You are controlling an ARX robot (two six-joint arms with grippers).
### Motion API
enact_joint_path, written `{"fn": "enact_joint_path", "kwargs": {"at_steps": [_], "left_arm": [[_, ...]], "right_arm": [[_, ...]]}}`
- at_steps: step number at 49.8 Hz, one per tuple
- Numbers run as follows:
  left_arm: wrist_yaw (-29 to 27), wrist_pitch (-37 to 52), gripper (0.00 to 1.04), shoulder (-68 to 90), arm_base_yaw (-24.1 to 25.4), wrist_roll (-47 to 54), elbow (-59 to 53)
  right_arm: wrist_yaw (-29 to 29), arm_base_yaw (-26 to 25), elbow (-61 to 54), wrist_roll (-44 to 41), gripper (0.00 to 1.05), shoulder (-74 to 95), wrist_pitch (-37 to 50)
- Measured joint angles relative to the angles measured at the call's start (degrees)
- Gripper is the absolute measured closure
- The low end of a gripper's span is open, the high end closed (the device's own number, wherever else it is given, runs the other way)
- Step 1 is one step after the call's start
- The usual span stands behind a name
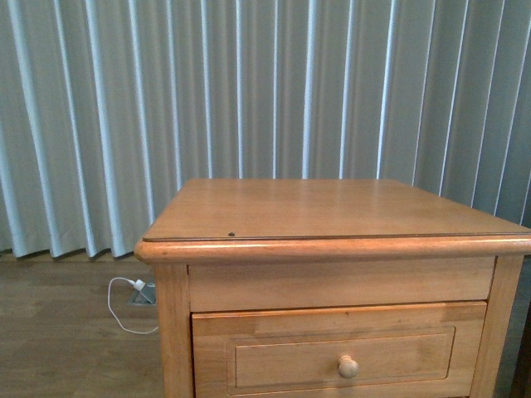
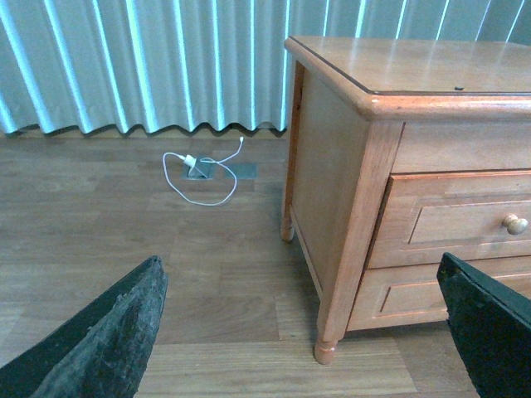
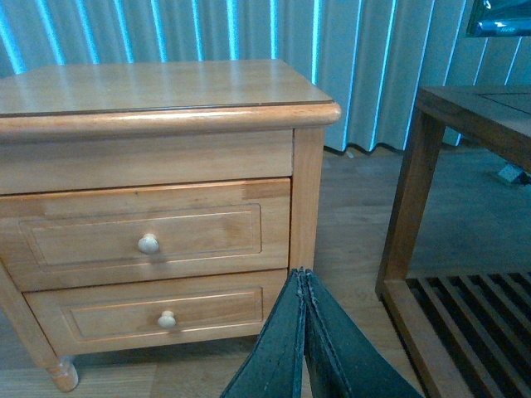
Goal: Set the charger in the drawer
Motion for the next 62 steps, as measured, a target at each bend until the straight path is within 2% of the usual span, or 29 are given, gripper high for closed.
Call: {"fn": "enact_joint_path", "kwargs": {"at_steps": [30, 32, 59, 62], "left_arm": [[0.0, 0.0, 0.06, 0.0, 0.0, 0.0, 0.0], [0.0, 0.0, 0.06, 0.0, 0.0, 0.0, 0.0], [0.0, 0.0, 0.06, 0.0, 0.0, 0.0, 0.0], [0.0, 0.0, 0.06, 0.0, 0.0, 0.0, 0.0]], "right_arm": [[0.0, 0.0, 0.0, 0.0, 1.03, -0.2, -0.3], [0.0, 0.0, 0.0, -0.1, 1.01, -0.2, -0.3], [0.0, 0.0, 0.0, -0.1, 0.08, -0.2, -0.3], [0.0, 0.0, 0.0, 0.0, 0.09, -0.2, -0.3]]}}
